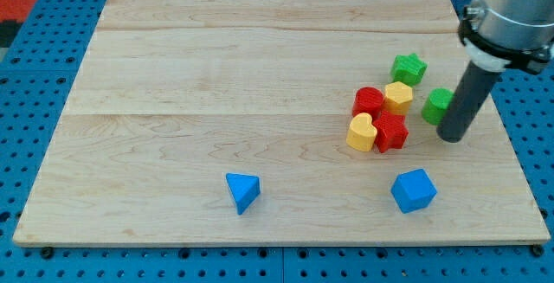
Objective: Push the blue cube vertical to the yellow heart
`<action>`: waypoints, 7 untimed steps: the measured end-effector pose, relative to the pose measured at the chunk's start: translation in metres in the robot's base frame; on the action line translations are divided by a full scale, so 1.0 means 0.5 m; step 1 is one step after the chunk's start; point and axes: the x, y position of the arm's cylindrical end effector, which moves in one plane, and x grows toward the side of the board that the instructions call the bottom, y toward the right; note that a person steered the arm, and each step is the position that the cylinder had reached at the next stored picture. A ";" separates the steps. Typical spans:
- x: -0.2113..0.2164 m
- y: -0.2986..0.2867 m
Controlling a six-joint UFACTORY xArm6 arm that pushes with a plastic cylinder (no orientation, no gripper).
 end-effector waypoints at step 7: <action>0.138 -0.137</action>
